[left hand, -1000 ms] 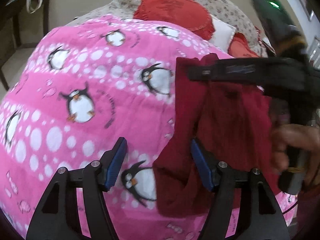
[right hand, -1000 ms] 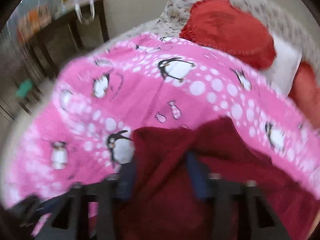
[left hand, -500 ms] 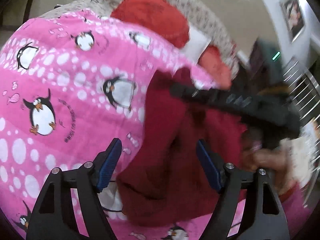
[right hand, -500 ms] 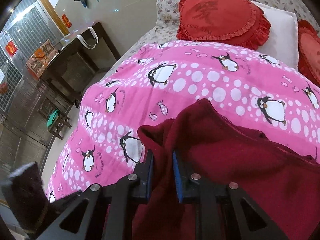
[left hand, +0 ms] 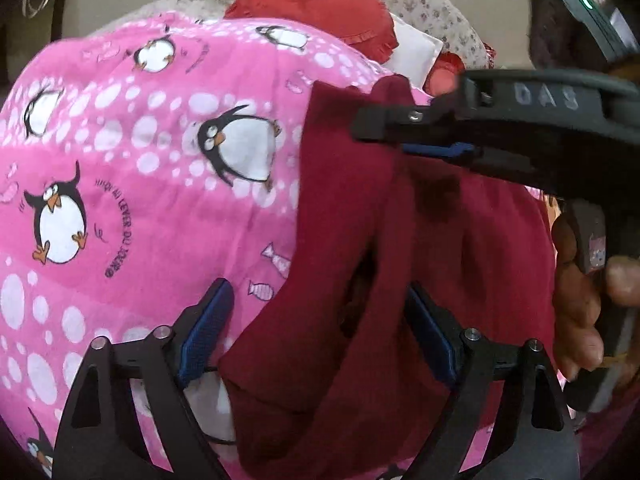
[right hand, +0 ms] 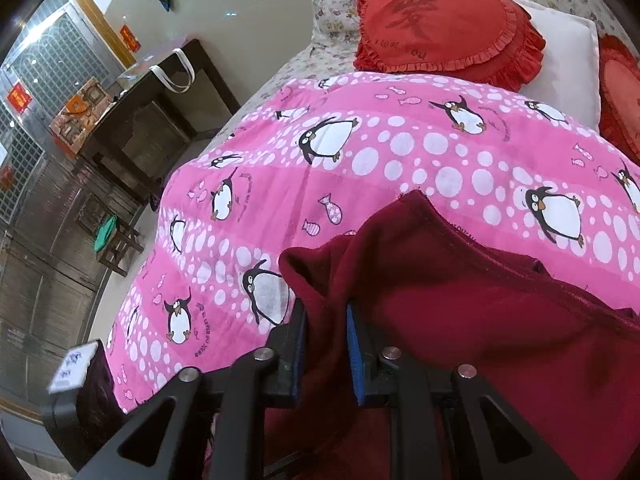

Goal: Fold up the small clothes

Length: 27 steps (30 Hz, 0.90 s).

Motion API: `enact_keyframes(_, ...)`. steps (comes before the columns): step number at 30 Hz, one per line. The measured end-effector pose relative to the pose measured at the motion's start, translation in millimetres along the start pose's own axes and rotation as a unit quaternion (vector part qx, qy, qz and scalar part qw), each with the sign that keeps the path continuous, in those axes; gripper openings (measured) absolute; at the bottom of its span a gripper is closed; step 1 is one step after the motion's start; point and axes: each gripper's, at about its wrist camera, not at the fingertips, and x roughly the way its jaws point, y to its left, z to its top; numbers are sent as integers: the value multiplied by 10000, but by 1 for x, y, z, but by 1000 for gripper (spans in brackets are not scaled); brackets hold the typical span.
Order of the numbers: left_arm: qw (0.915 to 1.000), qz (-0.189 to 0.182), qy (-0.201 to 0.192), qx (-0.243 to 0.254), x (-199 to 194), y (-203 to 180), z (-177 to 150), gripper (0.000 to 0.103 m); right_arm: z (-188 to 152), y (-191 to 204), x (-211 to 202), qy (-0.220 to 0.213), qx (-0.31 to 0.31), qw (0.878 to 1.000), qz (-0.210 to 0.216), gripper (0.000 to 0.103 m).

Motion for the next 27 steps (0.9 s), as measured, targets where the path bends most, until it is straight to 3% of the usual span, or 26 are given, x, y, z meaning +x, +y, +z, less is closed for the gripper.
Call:
enact_keyframes(2, 10000, -8, 51, 0, 3, -1, 0, 41, 1, 1, 0, 65, 98, 9999, 20, 39)
enact_keyframes(3, 9999, -115, 53, -61, 4, 0, 1, 32, 2, 1, -1, 68, 148, 9999, 35, 54)
enact_keyframes(5, 9991, -308, -27, -294, -1, 5, 0, 24, 2, 1, -7, -44, 288, 9995, 143, 58)
enact_keyframes(9, 9977, -486, -407, -222, -26, 0, -7, 22, 3, 1, -13, 1, 430, 9988, 231, 61)
enact_keyframes(12, 9973, -433, -586, 31, -38, -16, -16, 22, 6, 5, -14, 108, 437, 9988, 209, 75)
enact_keyframes(16, 9970, -338, -638, 263, -44, -29, -19, 22, 11, 18, -7, 316, 272, 9991, -89, 77)
enact_keyframes(20, 9980, -273, -558, 120, -40, -27, -15, 22, 10, 30, 11, 776, -110, 9955, -524, 77)
enact_keyframes(23, 9984, -224, -512, 83, -35, -27, -9, 22, 5, 28, 14, 799, -247, 9945, -625, 76)
enact_keyframes(27, 9987, -79, -487, 132, -35, -35, -7, 21, -3, 21, 5, 513, -313, 9965, -578, 57)
